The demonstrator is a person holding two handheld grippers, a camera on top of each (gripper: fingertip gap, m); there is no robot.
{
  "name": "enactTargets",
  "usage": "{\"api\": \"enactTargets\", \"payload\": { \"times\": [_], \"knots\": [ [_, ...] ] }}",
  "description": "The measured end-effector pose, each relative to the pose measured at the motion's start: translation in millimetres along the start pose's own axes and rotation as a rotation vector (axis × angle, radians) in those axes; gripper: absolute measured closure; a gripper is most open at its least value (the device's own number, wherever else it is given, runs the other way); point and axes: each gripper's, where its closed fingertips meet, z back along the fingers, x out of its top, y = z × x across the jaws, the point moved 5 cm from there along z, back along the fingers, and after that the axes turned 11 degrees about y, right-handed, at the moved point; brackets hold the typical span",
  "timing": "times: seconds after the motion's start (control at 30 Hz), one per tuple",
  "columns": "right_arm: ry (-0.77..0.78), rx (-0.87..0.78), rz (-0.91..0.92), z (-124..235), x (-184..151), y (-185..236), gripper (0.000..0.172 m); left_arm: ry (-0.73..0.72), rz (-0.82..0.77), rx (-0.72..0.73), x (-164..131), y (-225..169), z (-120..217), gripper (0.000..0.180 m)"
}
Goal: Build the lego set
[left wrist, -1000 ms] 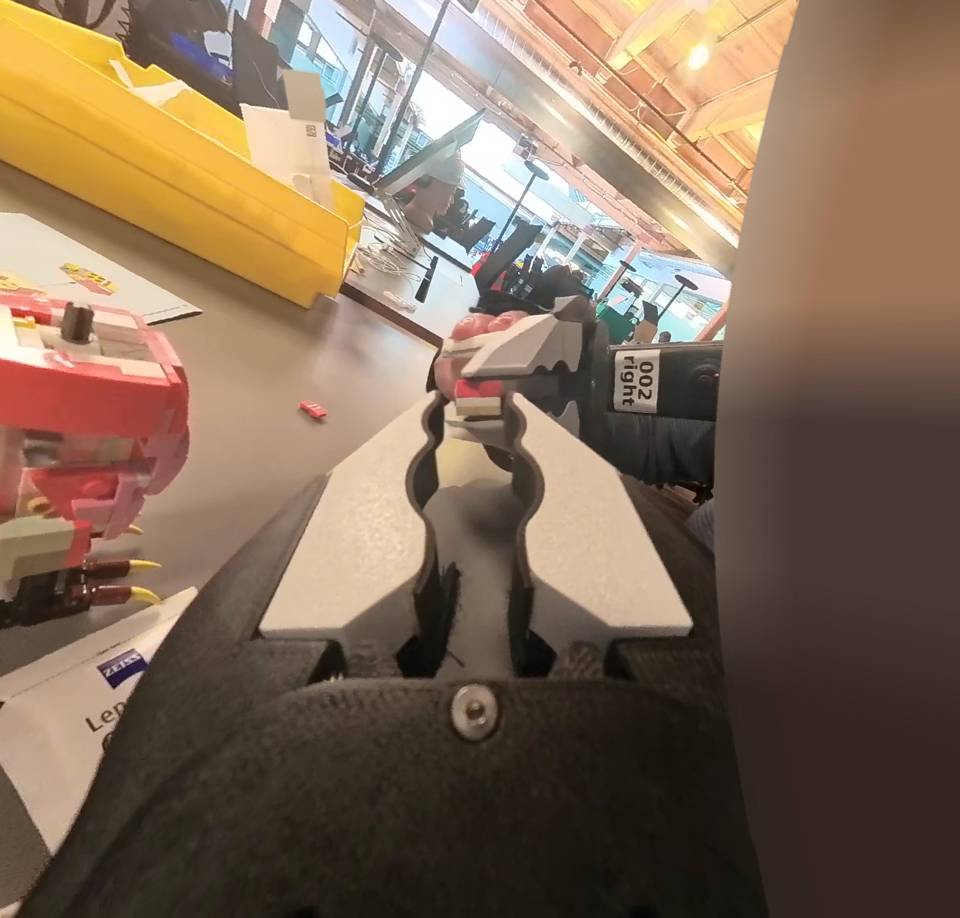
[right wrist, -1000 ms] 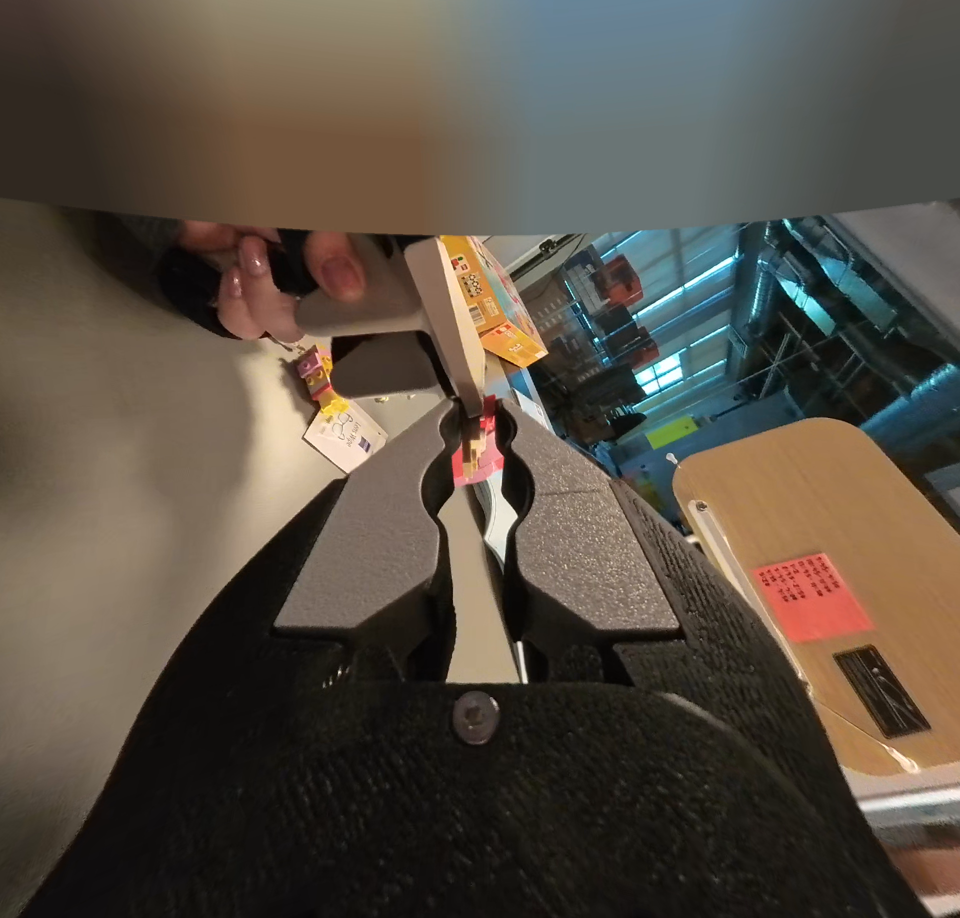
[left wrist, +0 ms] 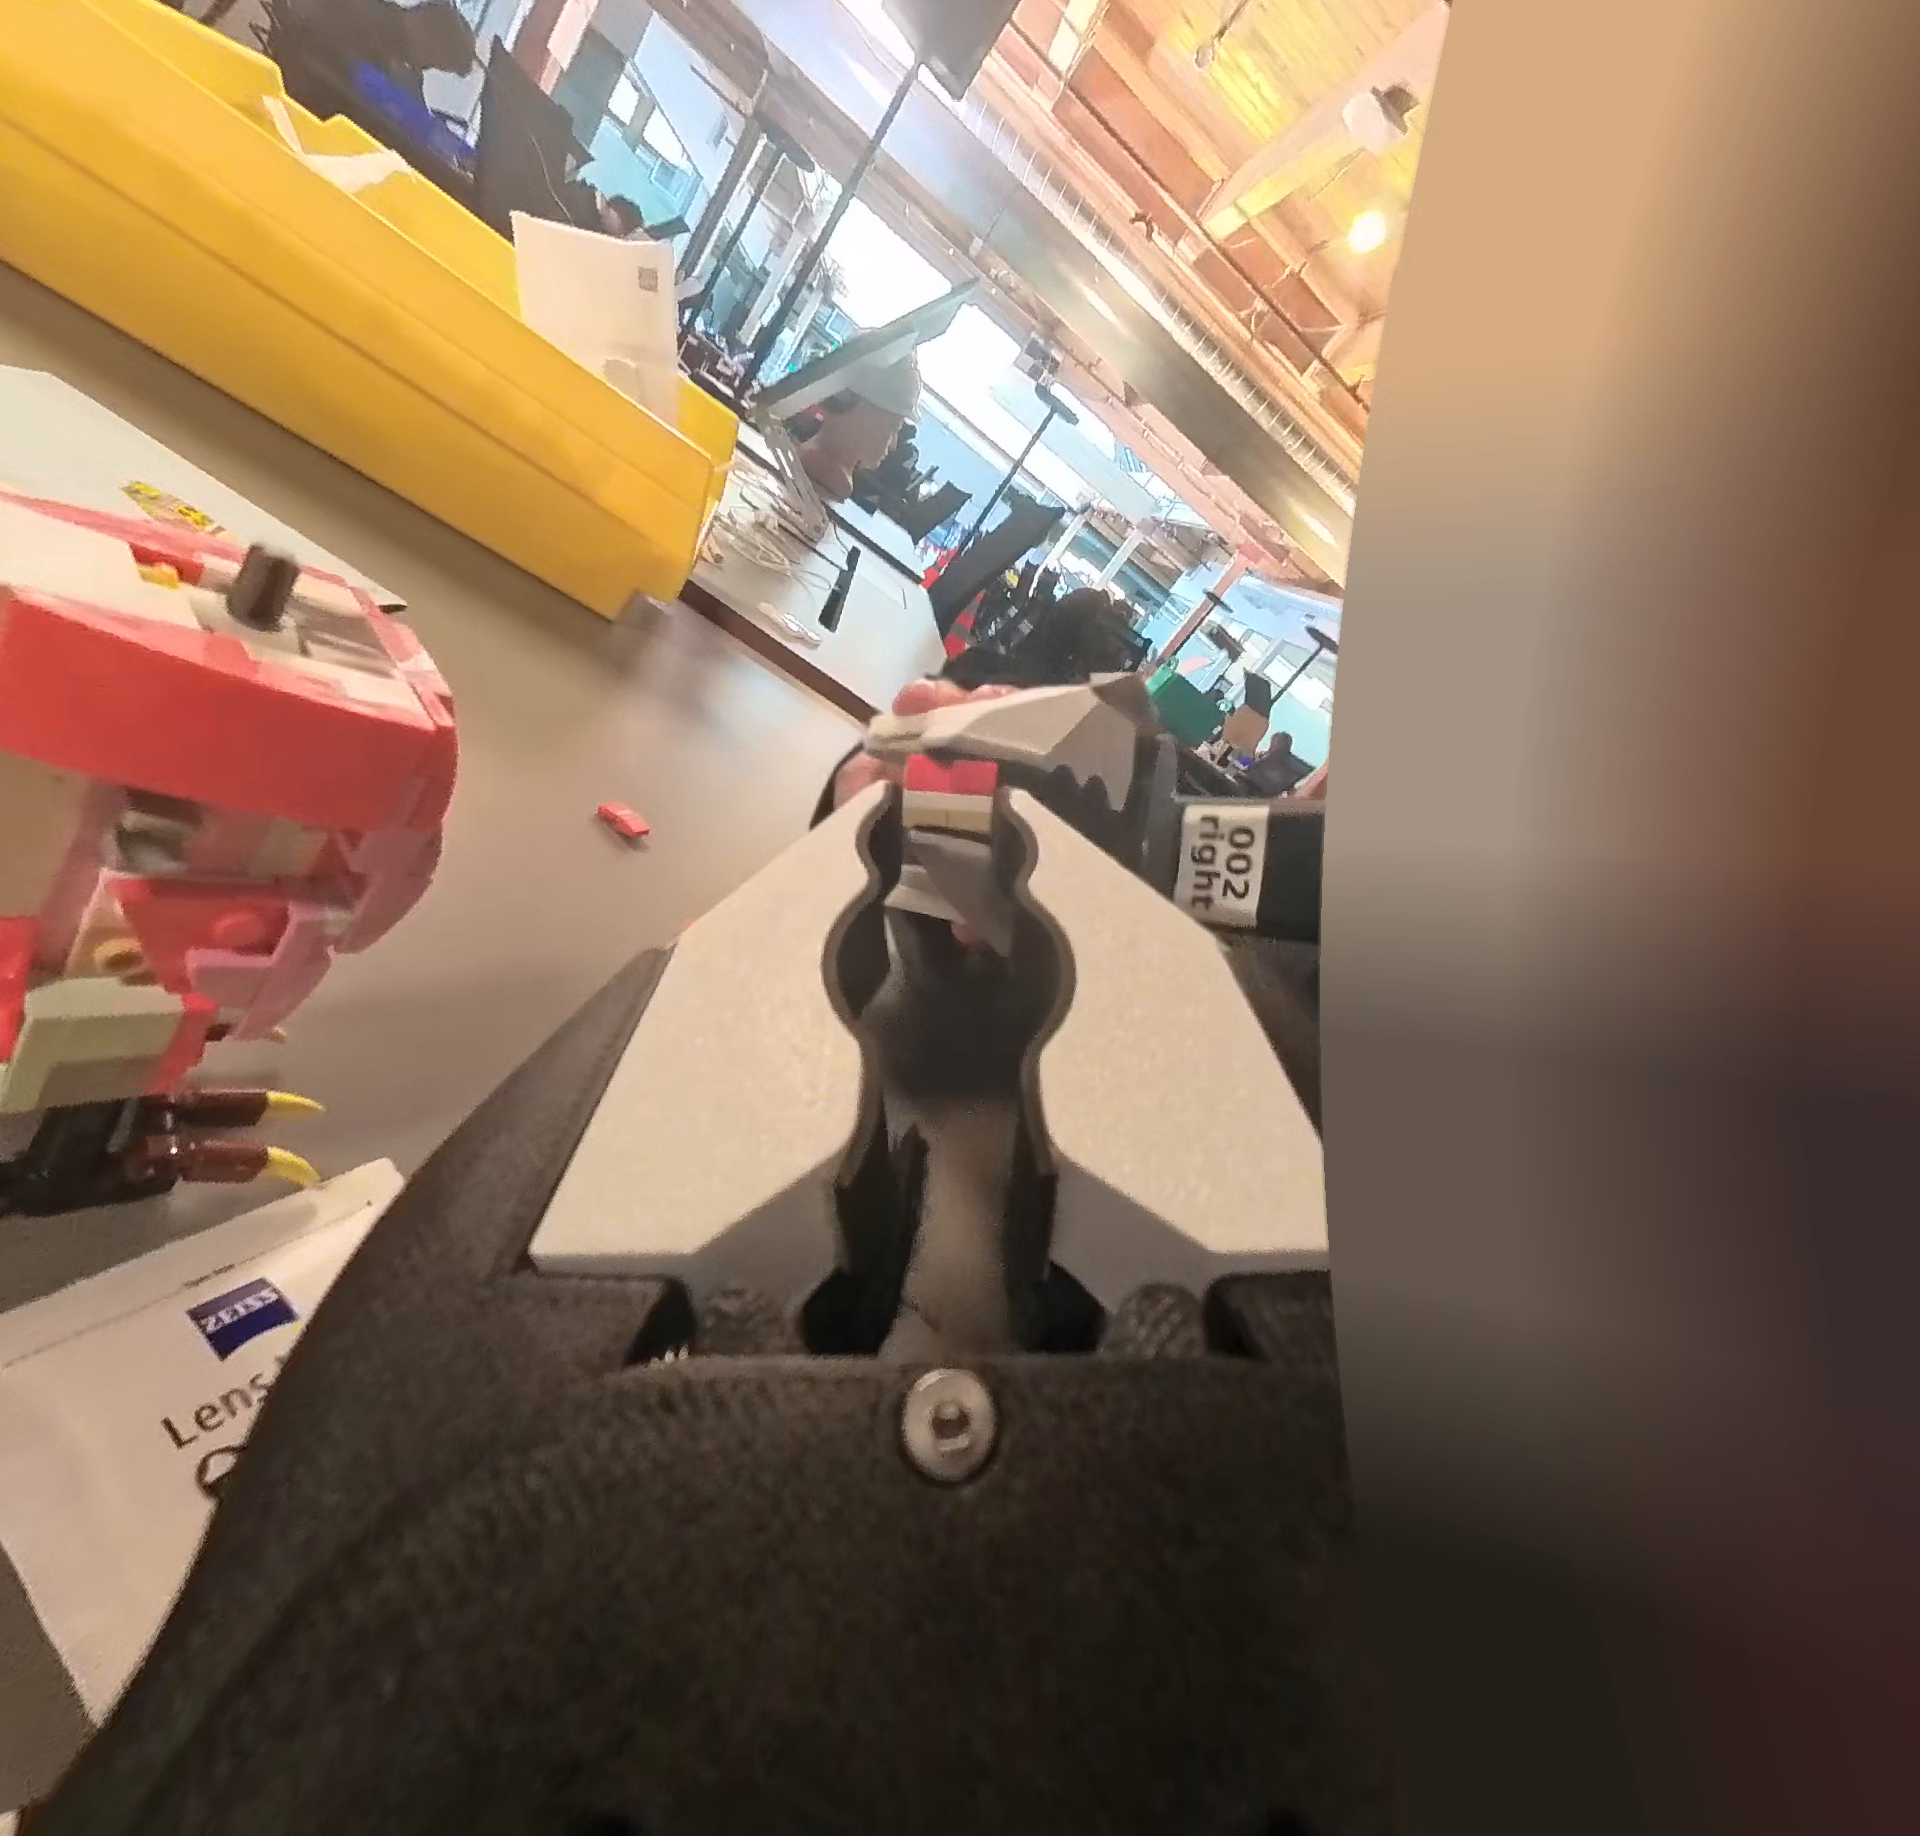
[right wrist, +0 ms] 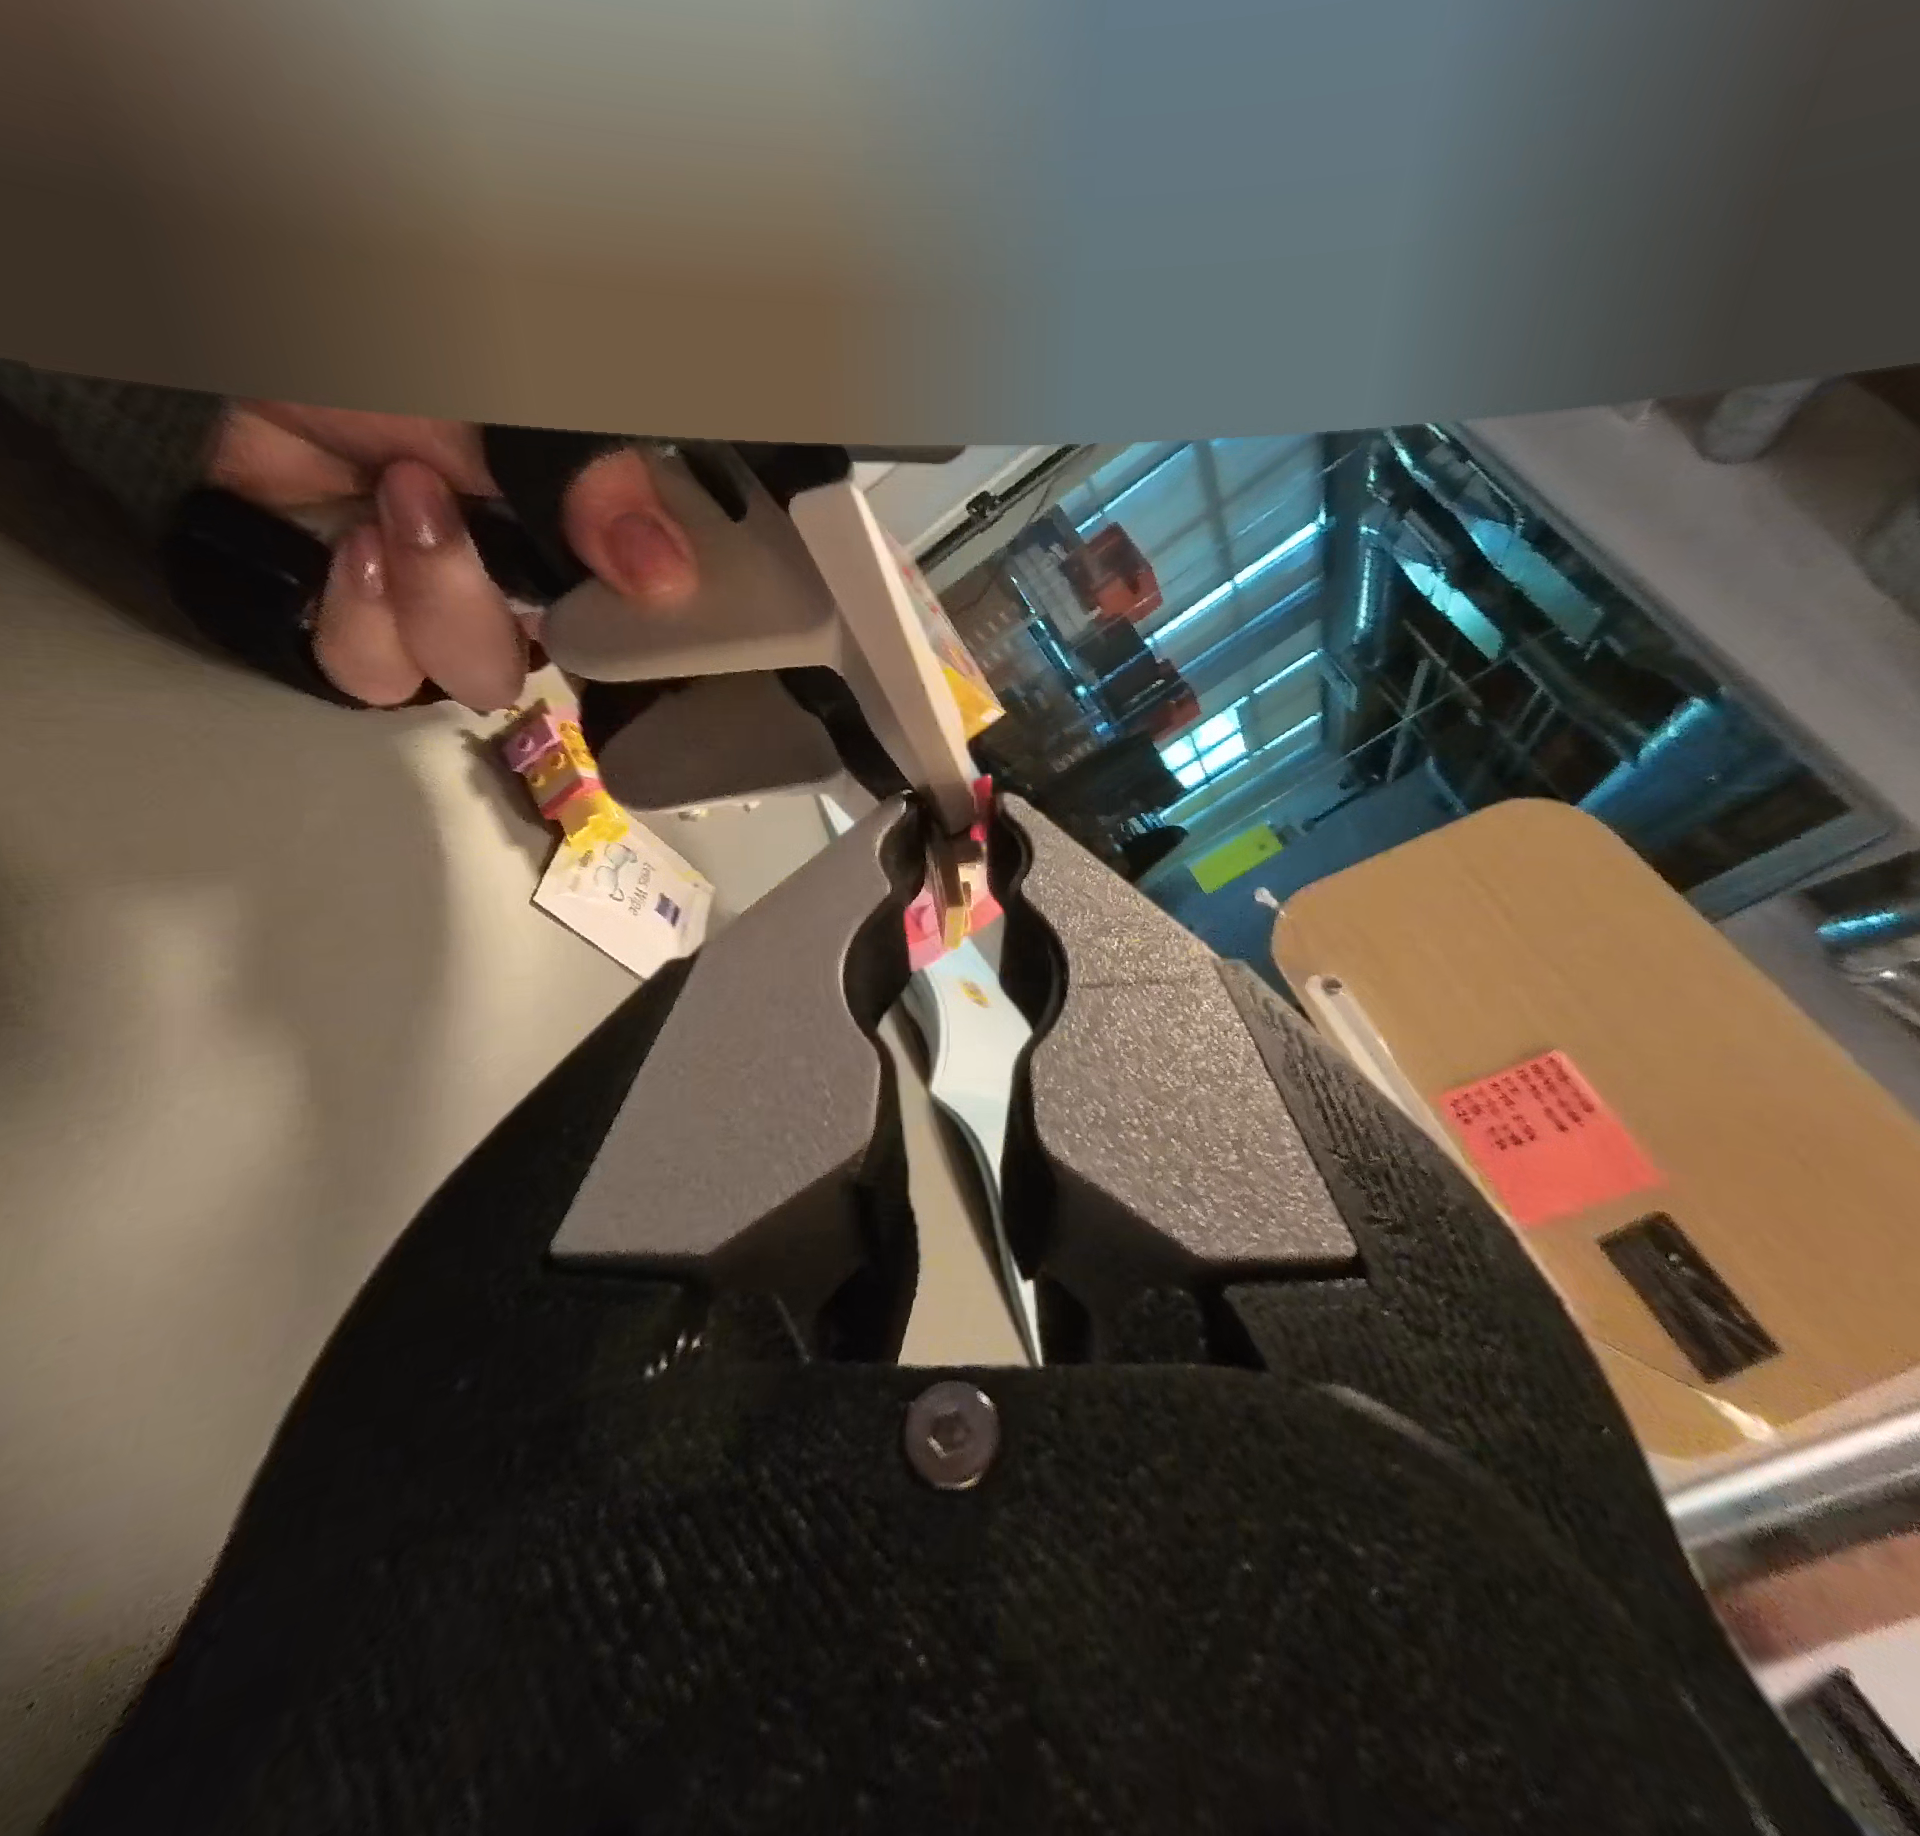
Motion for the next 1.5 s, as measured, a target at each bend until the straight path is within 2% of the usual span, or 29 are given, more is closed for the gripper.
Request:
{"api": "enactTargets", "payload": {
  "times": [0.1, 0.17, 0.3, 0.47, 0.63, 0.8, 0.87, 1.03, 1.2, 1.23, 1.27, 1.5],
  "knots": [
    [-0.026, 0.02, -0.022, 2.5, -4.5, -1.2, 0.162, 0.037, 0.006, 0.02, -2.7, 2.5, 0.1, 0.15],
    [-0.035, 0.022, -0.049, 3.4, -6.9, -3.1, 0.162, 0.05, -0.003, 0.024, -4.2, 3.0, -0.3, 0.147],
    [-0.056, 0.029, -0.084, 5.3, -8.7, -4.8, 0.162, 0.041, -0.012, 0.014, -3.7, 2.3, -1.2, 0.152],
    [-0.074, 0.048, -0.096, 5.6, -8.0, -1.3, 0.162, 0.03, -0.018, 0.01, -3.6, 2.0, -2.8, 0.148],
    [-0.077, 0.054, -0.108, 4.5, -8.7, 1.5, 0.162, 0.019, -0.027, 0.004, -3.0, 0.8, -2.6, 0.161],
    [-0.09, 0.078, -0.114, 4.7, -8.6, 5.9, 0.162, 0.013, -0.019, -0.006, -2.6, 0.9, -3.3, 0.154],
    [-0.097, 0.086, -0.114, 4.9, -7.7, 8.1, 0.162, 0.018, -0.01, 0.002, -3.0, 2.2, -3.4, 0.165],
    [-0.097, 0.088, -0.137, 4.2, -8.9, 10.2, 0.162, 0.023, 0.012, -0.006, -2.8, 3.3, -2.9, 0.166],
    [-0.075, 0.024, -0.121, 1.1, -7.6, 11.2, 0.162, -0.014, -0.013, 0.021, -0.1, 3.5, -0.7, 0.166],
    [-0.065, 0.005, -0.11, 0.3, -7.4, 11.3, 0.162, -0.023, -0.015, 0.027, 0.6, 3.8, -0.3, 0.162],
    [-0.053, -0.014, -0.1, -0.5, -7.2, 11.3, 0.162, -0.035, -0.018, 0.035, 1.3, 4.2, 0.0, 0.166],
    [0.015, -0.089, -0.045, -3.6, -5.5, 12.1, 0.162, -0.079, -0.026, 0.056, 3.7, 4.8, 1.9, 0.166]
  ]
}}
